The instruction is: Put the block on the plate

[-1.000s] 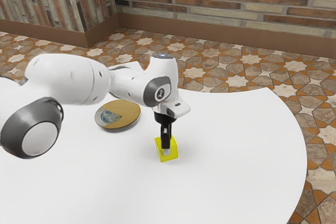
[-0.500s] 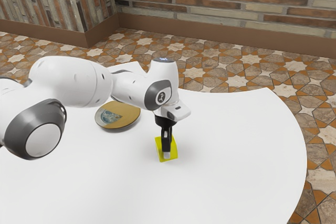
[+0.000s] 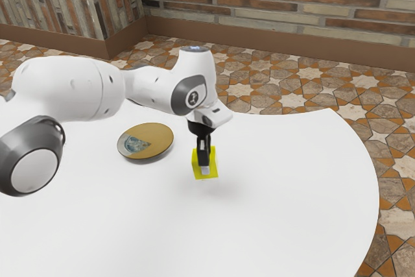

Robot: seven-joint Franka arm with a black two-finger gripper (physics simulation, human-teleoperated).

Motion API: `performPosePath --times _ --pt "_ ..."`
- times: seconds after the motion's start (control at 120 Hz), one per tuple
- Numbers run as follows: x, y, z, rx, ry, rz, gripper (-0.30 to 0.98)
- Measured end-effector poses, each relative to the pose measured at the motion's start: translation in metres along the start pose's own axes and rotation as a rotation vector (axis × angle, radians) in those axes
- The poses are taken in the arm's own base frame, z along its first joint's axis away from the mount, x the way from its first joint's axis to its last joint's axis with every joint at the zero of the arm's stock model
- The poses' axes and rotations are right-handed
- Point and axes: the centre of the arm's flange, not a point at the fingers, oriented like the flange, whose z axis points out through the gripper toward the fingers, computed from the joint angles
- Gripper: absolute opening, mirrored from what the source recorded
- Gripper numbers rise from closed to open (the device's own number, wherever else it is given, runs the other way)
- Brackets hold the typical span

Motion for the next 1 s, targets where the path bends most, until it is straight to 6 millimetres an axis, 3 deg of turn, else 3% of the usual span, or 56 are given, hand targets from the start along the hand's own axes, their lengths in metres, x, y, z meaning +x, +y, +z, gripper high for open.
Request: performPosePath --times 0.108,0.2,0.392,0.7,1.0 --pt "-0.006 -0.001 -0.023 0.018 0.015 -0.005 0.39" --pt "-0.022 -0.01 -0.037 0.032 0.011 -0.032 0.39" --pt "-0.078 -0.044 -0.059 0.073 -0.021 -0.13 0.39" --pt "-0.138 -0.077 -0.077 0.121 -0.046 -0.233 0.39" --pt "-0.216 -0.104 -0.083 0.131 -0.051 -0.343 0.39"
